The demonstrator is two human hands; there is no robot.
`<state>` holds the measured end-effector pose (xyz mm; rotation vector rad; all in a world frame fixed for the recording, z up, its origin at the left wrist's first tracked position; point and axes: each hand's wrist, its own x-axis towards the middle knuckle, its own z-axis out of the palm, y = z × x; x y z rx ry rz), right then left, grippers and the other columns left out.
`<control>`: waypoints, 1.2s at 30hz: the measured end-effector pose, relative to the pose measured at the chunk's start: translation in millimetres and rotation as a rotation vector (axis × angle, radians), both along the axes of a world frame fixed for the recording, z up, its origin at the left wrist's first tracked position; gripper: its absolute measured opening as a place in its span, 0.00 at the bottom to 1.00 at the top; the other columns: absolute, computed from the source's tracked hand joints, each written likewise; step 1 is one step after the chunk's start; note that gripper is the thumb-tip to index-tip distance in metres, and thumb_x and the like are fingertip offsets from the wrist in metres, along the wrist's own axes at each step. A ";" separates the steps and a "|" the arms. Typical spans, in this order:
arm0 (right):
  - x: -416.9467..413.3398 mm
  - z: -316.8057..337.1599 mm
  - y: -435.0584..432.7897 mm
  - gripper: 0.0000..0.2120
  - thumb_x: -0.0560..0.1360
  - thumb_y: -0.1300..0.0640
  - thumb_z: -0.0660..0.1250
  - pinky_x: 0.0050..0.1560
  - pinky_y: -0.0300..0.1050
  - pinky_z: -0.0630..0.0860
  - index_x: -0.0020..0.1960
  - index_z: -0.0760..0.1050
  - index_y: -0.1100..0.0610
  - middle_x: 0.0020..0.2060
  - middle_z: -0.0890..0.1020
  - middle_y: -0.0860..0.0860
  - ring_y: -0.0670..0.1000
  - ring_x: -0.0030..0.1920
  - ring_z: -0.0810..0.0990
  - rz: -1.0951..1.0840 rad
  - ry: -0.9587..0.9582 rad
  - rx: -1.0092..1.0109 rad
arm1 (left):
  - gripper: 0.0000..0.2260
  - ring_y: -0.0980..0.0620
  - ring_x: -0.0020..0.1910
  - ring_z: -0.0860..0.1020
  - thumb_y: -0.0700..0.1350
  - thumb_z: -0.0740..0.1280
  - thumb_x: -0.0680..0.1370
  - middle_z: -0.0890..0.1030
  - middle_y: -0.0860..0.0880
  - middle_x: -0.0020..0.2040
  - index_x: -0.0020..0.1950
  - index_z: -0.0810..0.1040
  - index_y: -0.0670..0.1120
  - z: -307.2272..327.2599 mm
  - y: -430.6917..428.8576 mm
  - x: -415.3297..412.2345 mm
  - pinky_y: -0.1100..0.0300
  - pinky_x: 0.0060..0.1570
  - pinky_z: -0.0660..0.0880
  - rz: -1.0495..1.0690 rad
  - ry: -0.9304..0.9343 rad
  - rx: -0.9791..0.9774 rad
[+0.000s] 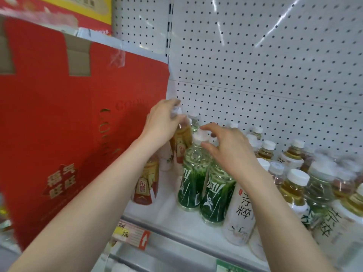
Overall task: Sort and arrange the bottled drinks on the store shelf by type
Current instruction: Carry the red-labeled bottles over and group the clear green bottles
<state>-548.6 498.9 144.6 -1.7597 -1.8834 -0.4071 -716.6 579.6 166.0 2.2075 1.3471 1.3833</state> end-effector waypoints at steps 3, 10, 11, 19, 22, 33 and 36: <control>-20.2 -0.9 -3.7 0.23 0.77 0.48 0.67 0.65 0.50 0.66 0.71 0.71 0.52 0.63 0.77 0.53 0.56 0.66 0.69 0.044 0.032 0.255 | 0.21 0.49 0.64 0.74 0.48 0.68 0.76 0.77 0.48 0.65 0.69 0.74 0.48 20.0 -20.3 -21.6 0.50 0.65 0.69 0.013 -0.154 0.203; -79.9 21.5 19.7 0.41 0.70 0.36 0.71 0.62 0.49 0.73 0.75 0.59 0.51 0.65 0.74 0.49 0.49 0.63 0.74 0.346 0.393 0.145 | 0.21 0.58 0.60 0.78 0.50 0.67 0.76 0.81 0.52 0.59 0.68 0.75 0.46 45.7 -34.7 -52.7 0.53 0.64 0.74 -0.148 -0.501 0.292; -85.2 21.8 20.1 0.38 0.69 0.37 0.71 0.58 0.49 0.76 0.72 0.61 0.50 0.61 0.76 0.47 0.47 0.58 0.76 0.383 0.450 0.148 | 0.22 0.58 0.59 0.78 0.50 0.66 0.77 0.81 0.53 0.58 0.70 0.72 0.45 46.0 -32.1 -55.5 0.54 0.63 0.74 -0.181 -0.535 0.268; -77.4 -4.8 -9.8 0.28 0.70 0.39 0.72 0.43 0.33 0.75 0.64 0.68 0.49 0.46 0.80 0.40 0.35 0.45 0.79 0.386 0.775 0.054 | 0.32 0.53 0.69 0.70 0.61 0.62 0.78 0.71 0.50 0.72 0.78 0.58 0.50 -61.6 -23.0 -62.2 0.49 0.69 0.68 0.019 -0.290 -0.112; -67.1 -18.4 -25.5 0.27 0.70 0.39 0.72 0.47 0.39 0.78 0.63 0.68 0.49 0.47 0.81 0.42 0.38 0.46 0.80 0.343 0.815 0.056 | 0.40 0.47 0.68 0.71 0.61 0.70 0.72 0.72 0.49 0.71 0.78 0.54 0.50 -106.2 -26.2 -56.7 0.45 0.66 0.70 0.057 -0.238 -0.313; -31.7 -63.8 -103.6 0.31 0.69 0.41 0.73 0.49 0.37 0.76 0.68 0.67 0.49 0.52 0.80 0.42 0.39 0.50 0.79 0.197 0.869 0.067 | 0.14 0.58 0.47 0.78 0.60 0.68 0.74 0.79 0.59 0.47 0.56 0.73 0.56 -124.8 -74.5 -34.1 0.59 0.48 0.75 -0.041 -0.429 -0.151; -16.7 -67.1 -129.6 0.29 0.68 0.39 0.72 0.51 0.43 0.79 0.65 0.69 0.47 0.51 0.81 0.43 0.41 0.51 0.81 0.175 0.896 0.092 | 0.13 0.57 0.49 0.81 0.65 0.65 0.74 0.82 0.55 0.48 0.52 0.75 0.59 -111.2 -106.1 -18.7 0.52 0.54 0.77 -0.189 -0.507 -0.197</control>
